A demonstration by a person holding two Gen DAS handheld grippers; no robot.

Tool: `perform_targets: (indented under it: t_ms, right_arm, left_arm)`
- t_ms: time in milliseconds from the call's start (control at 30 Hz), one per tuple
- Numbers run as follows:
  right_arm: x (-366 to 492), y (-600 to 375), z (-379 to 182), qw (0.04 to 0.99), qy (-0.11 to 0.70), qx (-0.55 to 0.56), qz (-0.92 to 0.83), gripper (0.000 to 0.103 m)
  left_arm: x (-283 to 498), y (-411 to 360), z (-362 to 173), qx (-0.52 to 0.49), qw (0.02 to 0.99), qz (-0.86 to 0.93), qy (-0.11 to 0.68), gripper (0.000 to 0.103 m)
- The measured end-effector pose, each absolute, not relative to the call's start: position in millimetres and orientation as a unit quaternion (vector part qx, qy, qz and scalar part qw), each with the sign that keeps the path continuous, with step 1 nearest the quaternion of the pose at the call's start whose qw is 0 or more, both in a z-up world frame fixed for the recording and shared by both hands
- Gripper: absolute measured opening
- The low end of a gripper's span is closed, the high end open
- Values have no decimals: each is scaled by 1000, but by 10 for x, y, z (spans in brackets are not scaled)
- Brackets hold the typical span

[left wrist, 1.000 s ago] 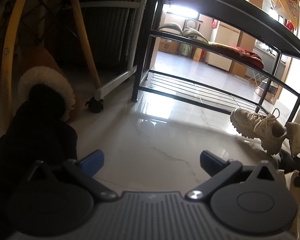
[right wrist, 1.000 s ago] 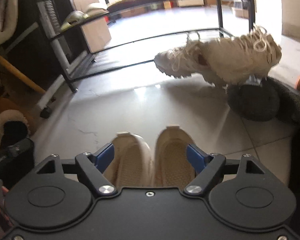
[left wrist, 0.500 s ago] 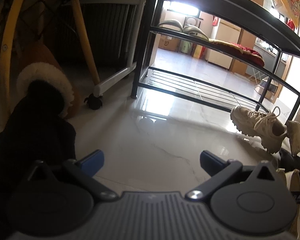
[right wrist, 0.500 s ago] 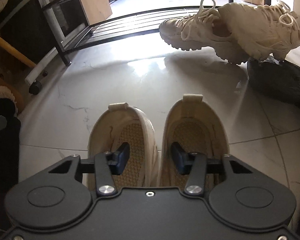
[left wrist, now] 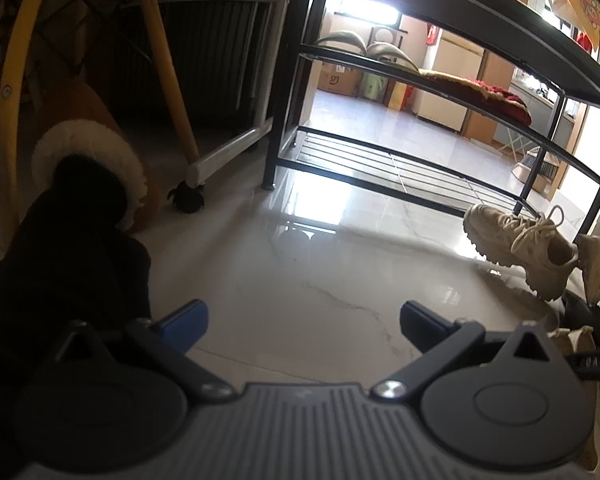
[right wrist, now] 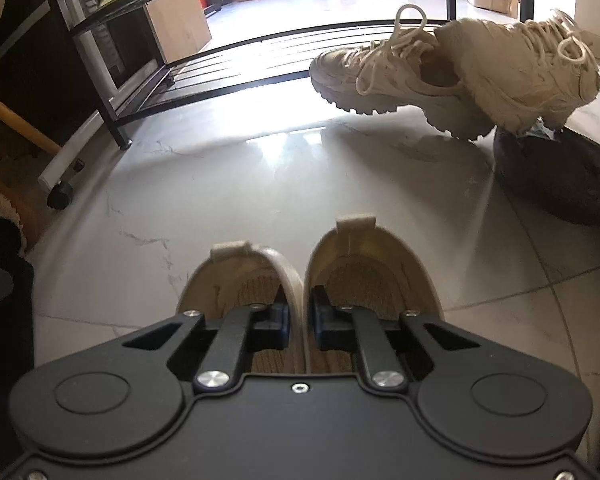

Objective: Organize scattered shoes
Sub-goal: 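Carry the pair of embroidered shoes toward the black metal rack with the right gripper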

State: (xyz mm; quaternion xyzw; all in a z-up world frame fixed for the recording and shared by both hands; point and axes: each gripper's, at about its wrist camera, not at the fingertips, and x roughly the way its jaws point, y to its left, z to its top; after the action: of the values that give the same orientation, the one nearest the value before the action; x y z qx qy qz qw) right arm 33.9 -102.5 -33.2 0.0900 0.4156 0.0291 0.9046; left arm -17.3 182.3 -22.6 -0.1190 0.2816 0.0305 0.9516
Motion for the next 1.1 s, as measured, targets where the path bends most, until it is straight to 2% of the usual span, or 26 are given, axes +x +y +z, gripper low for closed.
perform_targets:
  t_ms: [633, 733, 800, 833, 867, 967, 1100]
  right_arm:
    - [1176, -894, -273, 906, 415, 81, 35, 12]
    - [1267, -900, -296, 902, 423, 71, 46, 19]
    - [1286, -937, -253, 898, 428, 79, 57, 32]
    - [1267, -982, -204, 897, 428, 90, 64, 45]
    - [1225, -1026, -170, 896, 427, 98, 70, 51]
    - [1051, -1186, -61, 893, 422, 126, 89, 59]
    - [716, -1370, -68, 888, 427, 142, 93, 59]
  left_arm:
    - [-129, 1803, -261, -114, 949, 37, 293, 102]
    - [-130, 1805, -263, -115, 948, 36, 293, 102]
    - [-138, 1807, -260, -116, 949, 36, 292, 102]
    - [-139, 1808, -261, -117, 949, 36, 292, 102]
    - [-136, 1807, -265, -118, 948, 36, 292, 102]
    - [-123, 1801, -284, -123, 947, 35, 296, 102]
    - [-112, 1781, -302, -123, 946, 29, 298, 102]
